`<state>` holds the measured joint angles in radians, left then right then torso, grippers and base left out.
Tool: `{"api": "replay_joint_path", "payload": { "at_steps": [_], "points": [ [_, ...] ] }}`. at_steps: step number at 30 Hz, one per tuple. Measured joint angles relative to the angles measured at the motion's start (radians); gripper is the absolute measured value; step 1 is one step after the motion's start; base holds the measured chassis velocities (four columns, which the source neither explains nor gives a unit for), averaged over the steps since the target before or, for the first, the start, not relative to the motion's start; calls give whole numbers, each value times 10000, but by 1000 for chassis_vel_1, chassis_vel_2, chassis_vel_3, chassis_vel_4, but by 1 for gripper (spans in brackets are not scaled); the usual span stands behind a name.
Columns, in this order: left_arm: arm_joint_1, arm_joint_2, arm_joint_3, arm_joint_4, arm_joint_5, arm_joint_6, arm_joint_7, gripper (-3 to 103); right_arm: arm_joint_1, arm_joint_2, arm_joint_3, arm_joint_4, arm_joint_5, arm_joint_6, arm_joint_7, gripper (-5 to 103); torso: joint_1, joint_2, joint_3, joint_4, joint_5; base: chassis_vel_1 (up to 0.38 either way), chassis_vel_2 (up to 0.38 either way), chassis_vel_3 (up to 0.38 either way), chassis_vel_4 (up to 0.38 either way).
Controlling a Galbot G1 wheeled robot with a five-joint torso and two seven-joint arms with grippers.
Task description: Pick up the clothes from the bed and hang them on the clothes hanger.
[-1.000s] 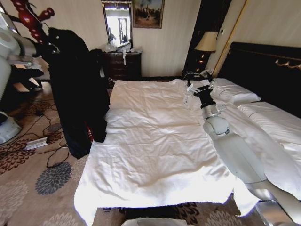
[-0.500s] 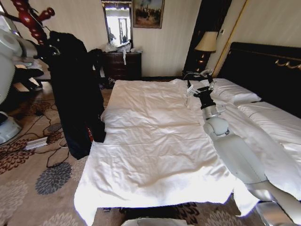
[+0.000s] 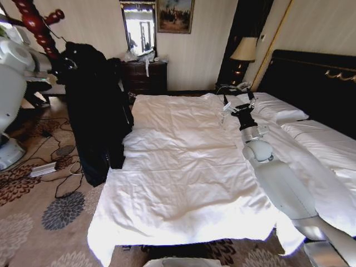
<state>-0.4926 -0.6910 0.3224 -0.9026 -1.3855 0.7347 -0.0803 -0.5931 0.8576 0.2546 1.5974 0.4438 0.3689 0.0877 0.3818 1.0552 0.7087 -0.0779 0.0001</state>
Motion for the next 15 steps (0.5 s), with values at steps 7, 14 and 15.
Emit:
{"api": "replay_joint_path", "payload": {
  "at_steps": [7,14,15],
  "points": [
    [497,472,-266,-601,78,-46,-93,19,-67,13,2,42,-10,3,-3,100,1,0,0,-4,3,0,0,0,0],
    [1126,1094,-880,-1676,140,-11,-326,26,-104,-70,21,44,-1,1,-2,100,0,0,0,8,-11,0,0,0,0],
    [1242,1231,-1006,-1899,146,-39,-342,31,-112,-85,46,28,18,-1,0,100,0,1,0,8,-12,0,0,0,0]
  ]
}}
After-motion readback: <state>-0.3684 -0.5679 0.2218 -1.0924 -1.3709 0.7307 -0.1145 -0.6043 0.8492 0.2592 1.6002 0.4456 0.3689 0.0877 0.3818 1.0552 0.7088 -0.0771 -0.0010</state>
